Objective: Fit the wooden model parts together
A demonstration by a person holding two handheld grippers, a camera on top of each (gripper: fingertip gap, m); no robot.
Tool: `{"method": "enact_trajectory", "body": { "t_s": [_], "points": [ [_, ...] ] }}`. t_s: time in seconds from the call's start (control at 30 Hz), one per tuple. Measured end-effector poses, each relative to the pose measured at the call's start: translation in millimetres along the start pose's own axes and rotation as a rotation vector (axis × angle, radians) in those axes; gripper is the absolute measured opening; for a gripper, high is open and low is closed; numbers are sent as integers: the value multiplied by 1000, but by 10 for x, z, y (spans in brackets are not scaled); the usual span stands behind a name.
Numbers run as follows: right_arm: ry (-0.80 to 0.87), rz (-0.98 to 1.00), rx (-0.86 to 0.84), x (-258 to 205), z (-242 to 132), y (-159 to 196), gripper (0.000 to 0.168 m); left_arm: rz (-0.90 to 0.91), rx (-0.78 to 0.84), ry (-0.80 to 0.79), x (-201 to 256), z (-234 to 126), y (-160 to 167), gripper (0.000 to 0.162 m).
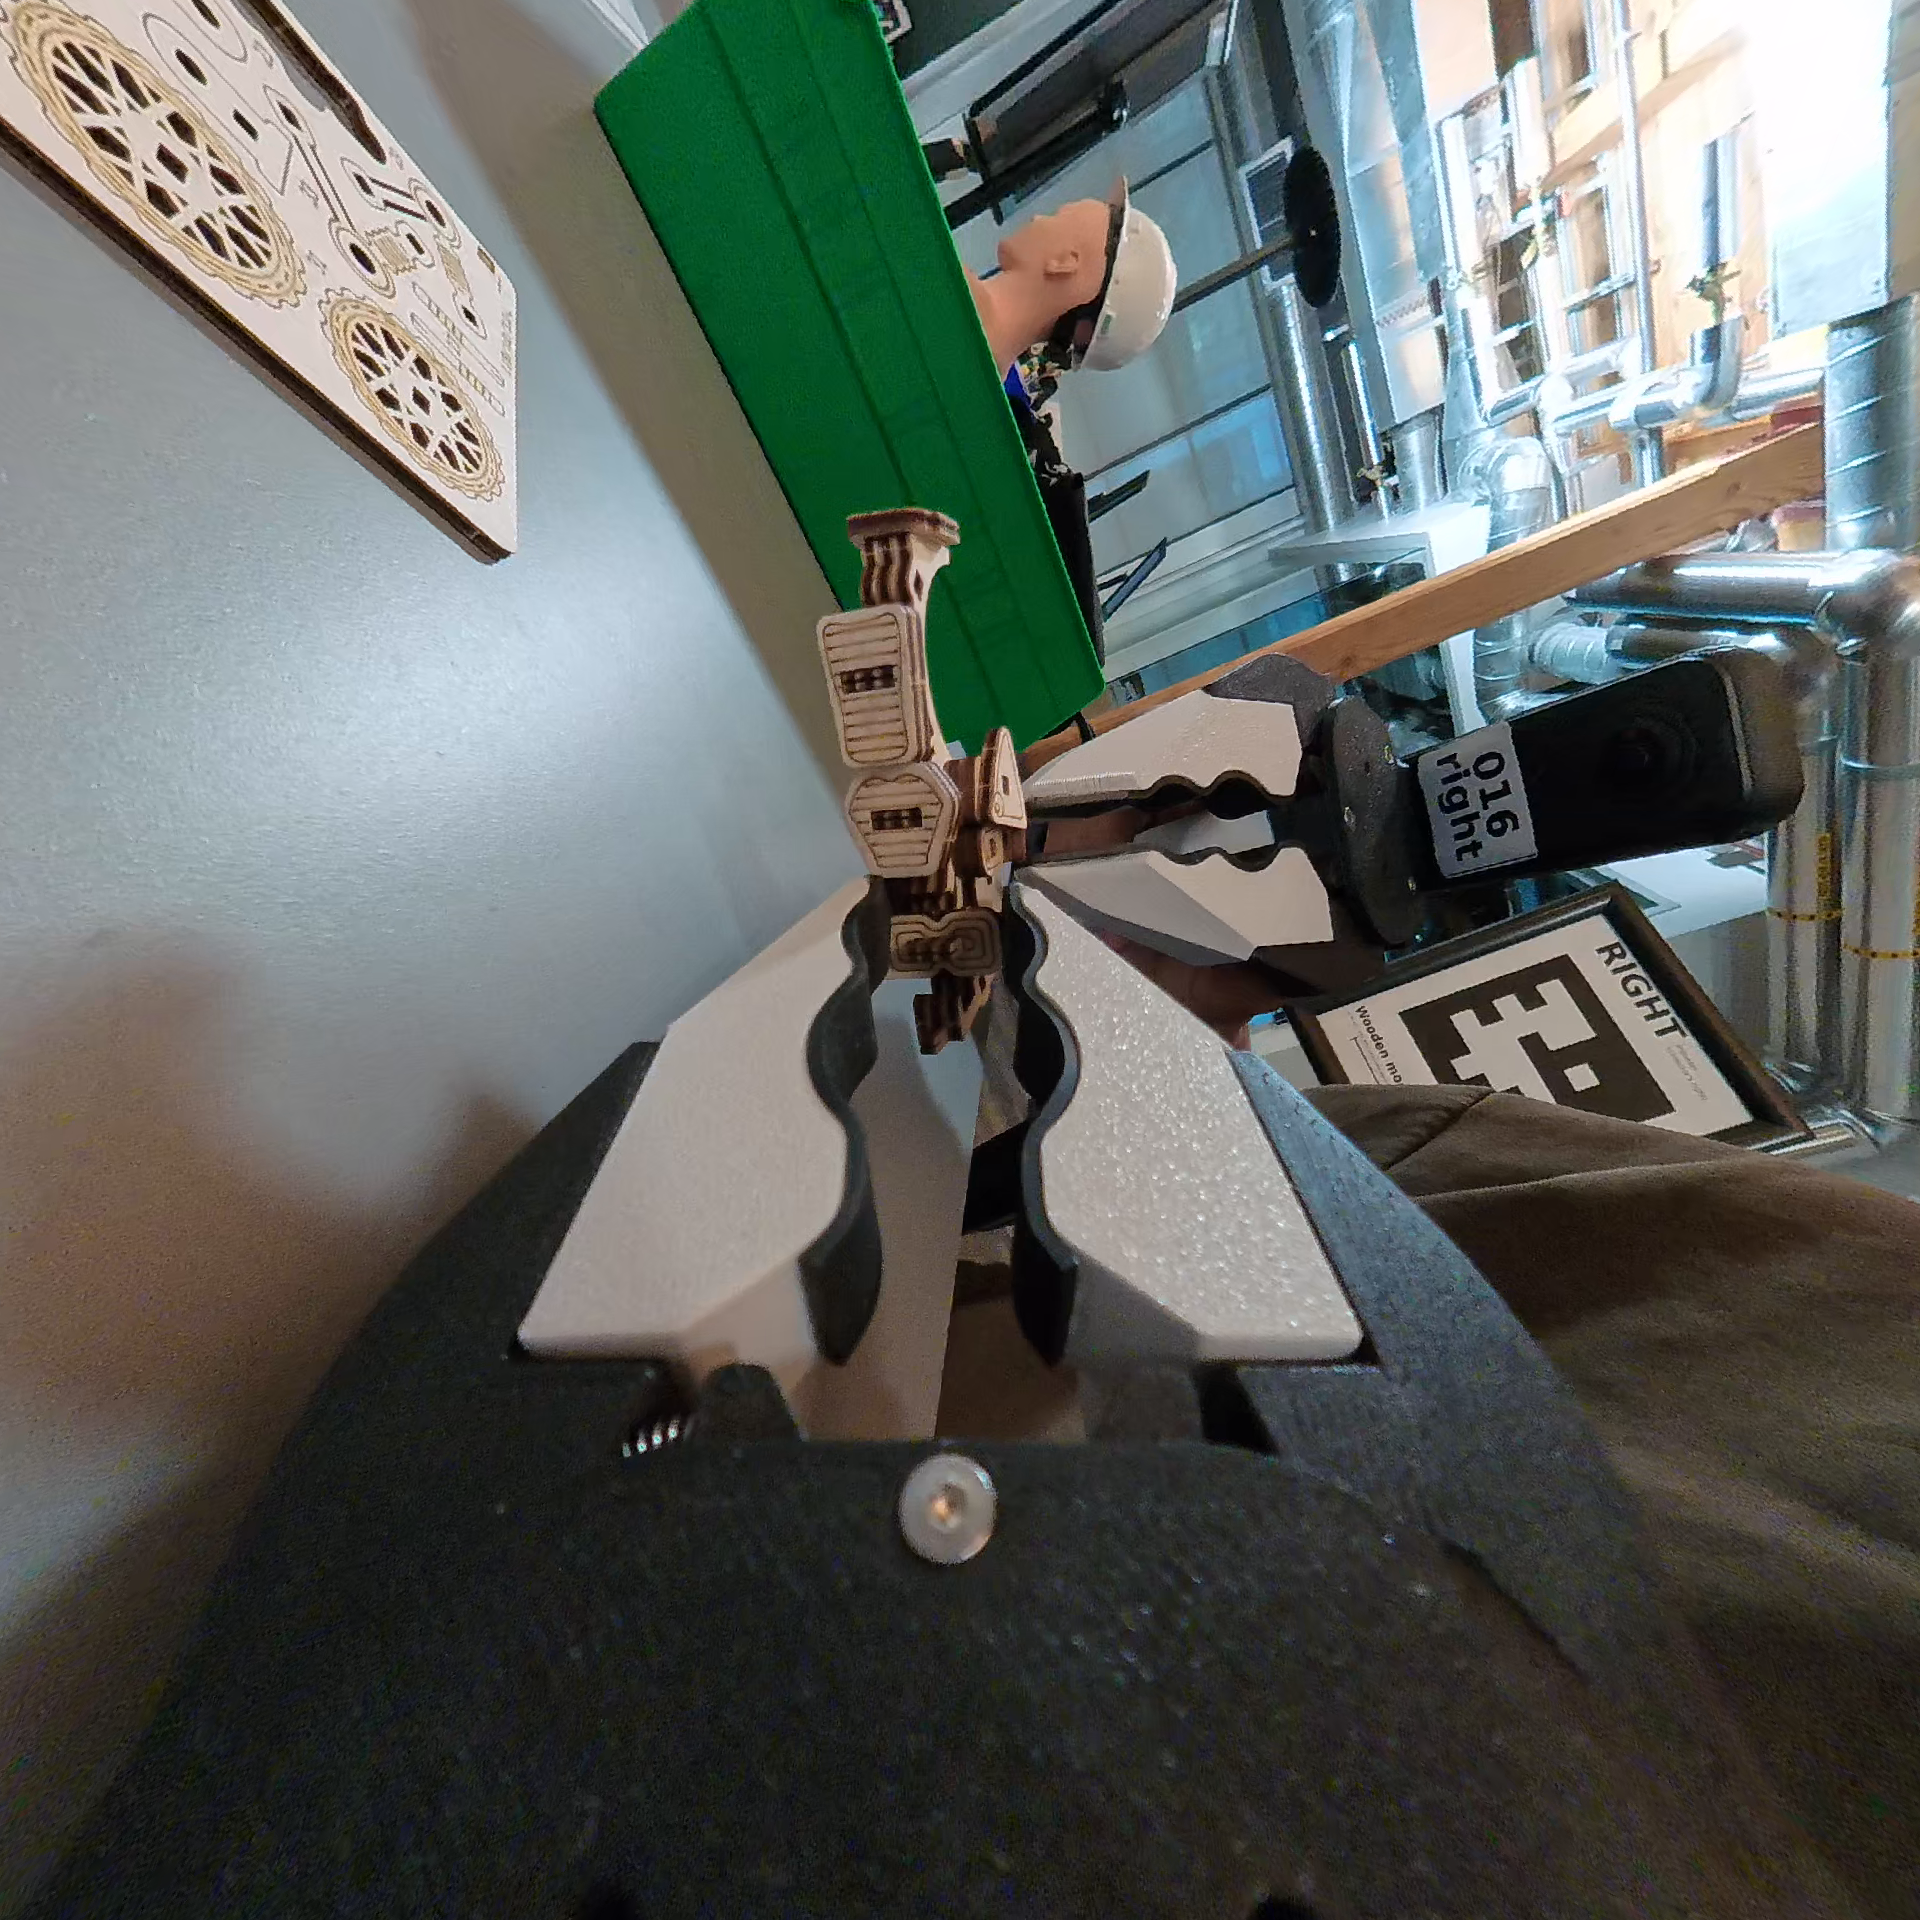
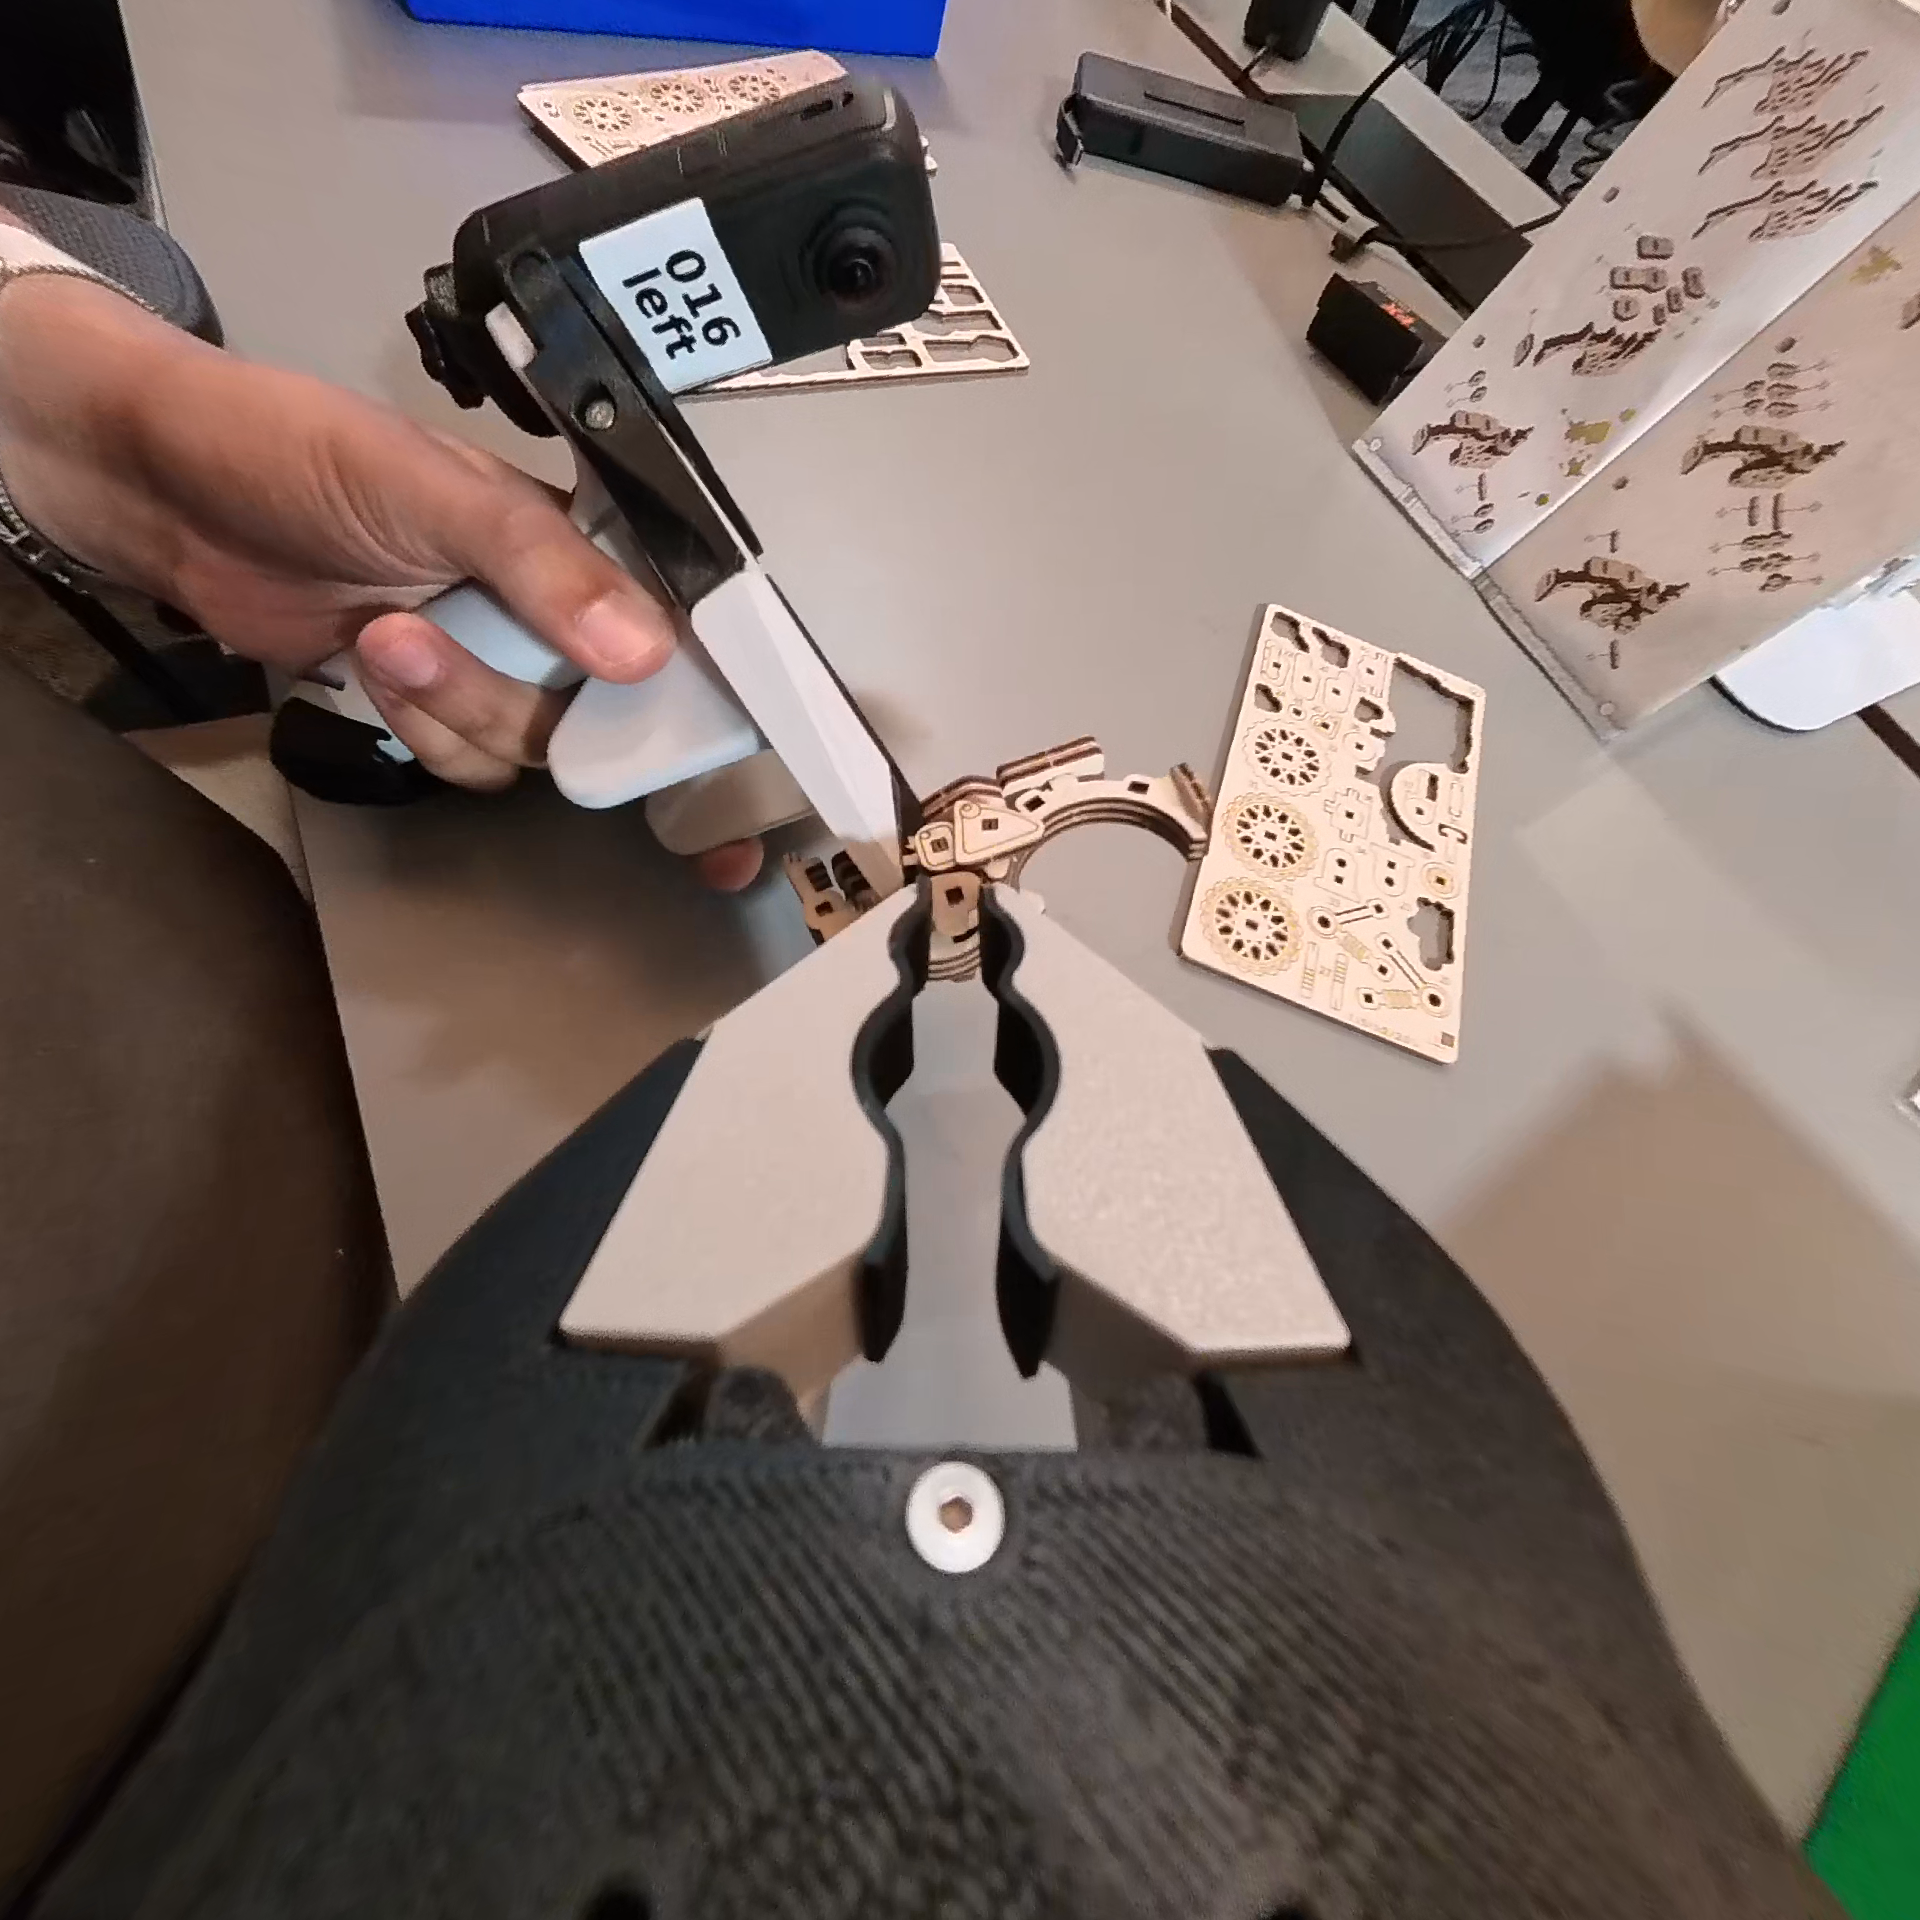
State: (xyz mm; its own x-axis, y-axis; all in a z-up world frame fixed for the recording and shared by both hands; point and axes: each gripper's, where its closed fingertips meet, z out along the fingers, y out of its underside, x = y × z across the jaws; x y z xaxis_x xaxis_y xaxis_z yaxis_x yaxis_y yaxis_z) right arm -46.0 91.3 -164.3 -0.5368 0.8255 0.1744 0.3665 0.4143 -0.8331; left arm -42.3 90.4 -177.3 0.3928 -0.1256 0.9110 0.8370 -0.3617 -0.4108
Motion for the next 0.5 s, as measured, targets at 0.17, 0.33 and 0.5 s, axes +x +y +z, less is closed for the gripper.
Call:
{"method": "enact_trajectory", "body": {
  "t_s": [0.17,0.33,0.5],
  "points": [
    [7,-32,-57,-20,2,40,7,77,-26,-45,-23,4,26,18],
    [42,-85,-148,-35,20,108,6,166,-56,-111,-72,13,57,18],
    [52,-85,-206,-48,42,178,6,301,-88,-208,-127,17,84,19]
  ]
}}
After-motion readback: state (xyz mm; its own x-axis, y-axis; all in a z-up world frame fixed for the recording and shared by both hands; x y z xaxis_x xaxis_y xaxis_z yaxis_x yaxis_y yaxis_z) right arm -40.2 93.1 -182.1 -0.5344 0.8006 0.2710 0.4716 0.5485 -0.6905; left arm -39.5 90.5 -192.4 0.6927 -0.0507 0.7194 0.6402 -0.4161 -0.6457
